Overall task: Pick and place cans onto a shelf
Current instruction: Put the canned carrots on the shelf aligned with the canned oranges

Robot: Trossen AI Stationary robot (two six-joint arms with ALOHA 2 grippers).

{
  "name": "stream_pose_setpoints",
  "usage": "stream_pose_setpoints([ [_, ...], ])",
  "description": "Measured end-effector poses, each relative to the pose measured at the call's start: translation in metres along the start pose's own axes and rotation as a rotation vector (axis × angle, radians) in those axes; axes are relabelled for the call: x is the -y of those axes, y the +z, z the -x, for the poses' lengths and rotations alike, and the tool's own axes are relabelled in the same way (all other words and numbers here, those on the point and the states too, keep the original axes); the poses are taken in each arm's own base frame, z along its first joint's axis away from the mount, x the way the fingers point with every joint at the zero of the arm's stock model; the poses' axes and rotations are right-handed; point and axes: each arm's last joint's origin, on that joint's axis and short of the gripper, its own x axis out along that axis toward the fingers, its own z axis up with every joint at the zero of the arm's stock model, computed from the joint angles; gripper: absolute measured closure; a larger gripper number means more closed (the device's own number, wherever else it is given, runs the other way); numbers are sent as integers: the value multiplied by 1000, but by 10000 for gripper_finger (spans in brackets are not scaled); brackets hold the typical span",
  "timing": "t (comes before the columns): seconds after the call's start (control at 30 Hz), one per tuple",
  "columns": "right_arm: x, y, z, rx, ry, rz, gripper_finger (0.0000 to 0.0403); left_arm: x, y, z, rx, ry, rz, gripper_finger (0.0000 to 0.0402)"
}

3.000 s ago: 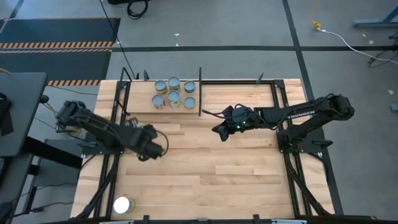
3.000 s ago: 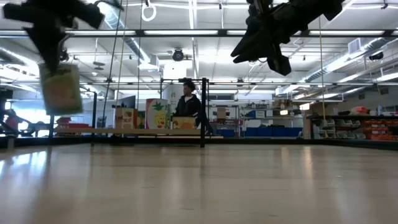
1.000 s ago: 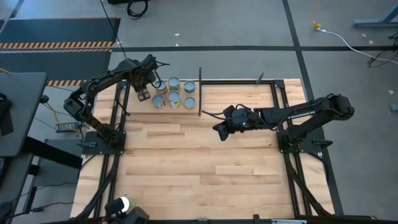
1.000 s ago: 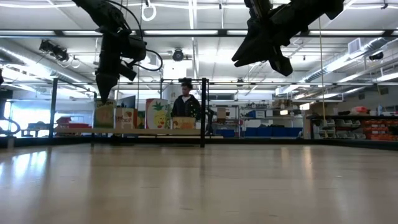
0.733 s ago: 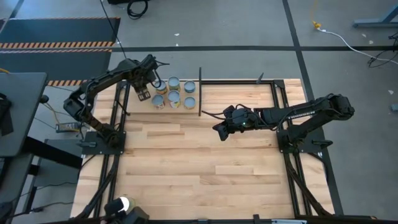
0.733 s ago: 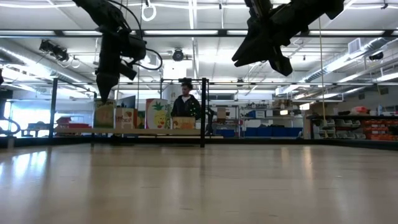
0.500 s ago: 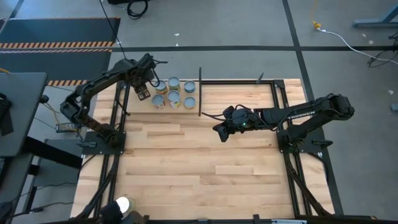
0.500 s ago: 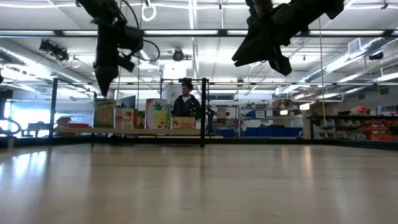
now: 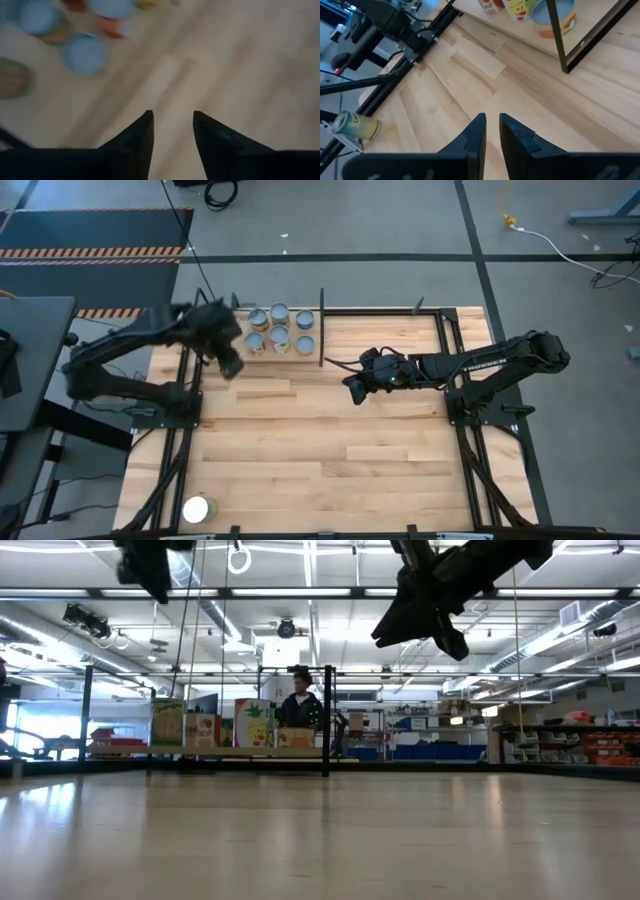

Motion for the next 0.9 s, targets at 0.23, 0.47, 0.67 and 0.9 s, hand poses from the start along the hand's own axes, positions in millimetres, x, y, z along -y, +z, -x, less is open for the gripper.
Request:
stream_pose_setpoints([
  [0.23, -2, 0, 0, 7, 16, 7, 343, 67, -47, 19, -62, -168, 67, 261],
  [0.47, -5, -4, 1, -48, 75, 143, 343, 133, -108, 5, -188, -177, 151, 264],
  [0.67, -18, -24, 7, -146, 153, 289, 343, 197, -162, -17, -342, -211, 372, 238],
  [0.9, -33, -57, 22, -258, 181, 418, 343, 258, -195, -30, -563, -232, 610, 232],
])
